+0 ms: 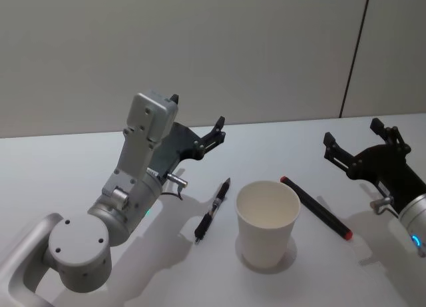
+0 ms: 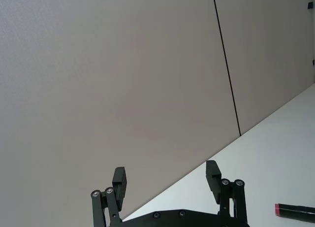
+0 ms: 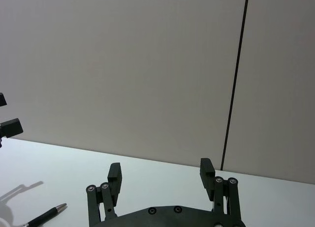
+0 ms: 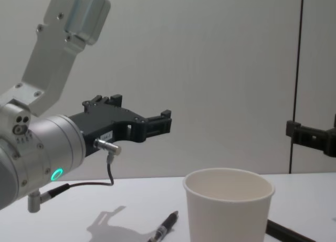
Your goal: Place the pen into the pen holder.
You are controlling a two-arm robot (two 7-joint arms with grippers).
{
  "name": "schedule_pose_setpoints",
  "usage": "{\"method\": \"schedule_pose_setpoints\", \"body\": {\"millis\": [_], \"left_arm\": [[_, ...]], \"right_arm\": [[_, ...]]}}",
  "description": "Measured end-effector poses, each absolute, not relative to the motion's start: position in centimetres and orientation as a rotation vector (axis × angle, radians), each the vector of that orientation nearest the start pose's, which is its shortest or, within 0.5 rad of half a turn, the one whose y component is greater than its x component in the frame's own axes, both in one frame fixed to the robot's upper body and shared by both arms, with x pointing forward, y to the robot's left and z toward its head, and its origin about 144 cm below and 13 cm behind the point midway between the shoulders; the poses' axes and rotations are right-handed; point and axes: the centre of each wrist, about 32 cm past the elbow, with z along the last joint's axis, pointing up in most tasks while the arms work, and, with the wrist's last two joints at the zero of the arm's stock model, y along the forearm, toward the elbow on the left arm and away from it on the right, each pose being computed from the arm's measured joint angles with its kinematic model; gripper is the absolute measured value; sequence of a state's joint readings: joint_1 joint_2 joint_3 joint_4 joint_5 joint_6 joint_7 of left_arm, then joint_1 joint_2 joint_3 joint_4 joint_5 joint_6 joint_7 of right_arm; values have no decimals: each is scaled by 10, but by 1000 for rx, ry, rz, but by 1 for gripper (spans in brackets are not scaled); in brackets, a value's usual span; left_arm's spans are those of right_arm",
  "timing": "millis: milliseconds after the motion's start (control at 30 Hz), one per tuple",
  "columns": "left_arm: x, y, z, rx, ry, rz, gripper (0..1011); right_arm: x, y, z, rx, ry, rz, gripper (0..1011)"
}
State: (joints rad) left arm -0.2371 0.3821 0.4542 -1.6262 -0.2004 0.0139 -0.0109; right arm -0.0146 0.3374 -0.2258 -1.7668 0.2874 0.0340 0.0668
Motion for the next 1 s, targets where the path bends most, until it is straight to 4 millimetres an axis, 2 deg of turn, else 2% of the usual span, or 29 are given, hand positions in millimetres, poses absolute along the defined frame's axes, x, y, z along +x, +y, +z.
{"method": "schedule_pose_setpoints", "body": {"millis": [1000], "left_arm": [[492,198,1204,61,-268,1124,1004]], "right_arm": [[443,-237,1189,26,-75,-1229,1001]]}}
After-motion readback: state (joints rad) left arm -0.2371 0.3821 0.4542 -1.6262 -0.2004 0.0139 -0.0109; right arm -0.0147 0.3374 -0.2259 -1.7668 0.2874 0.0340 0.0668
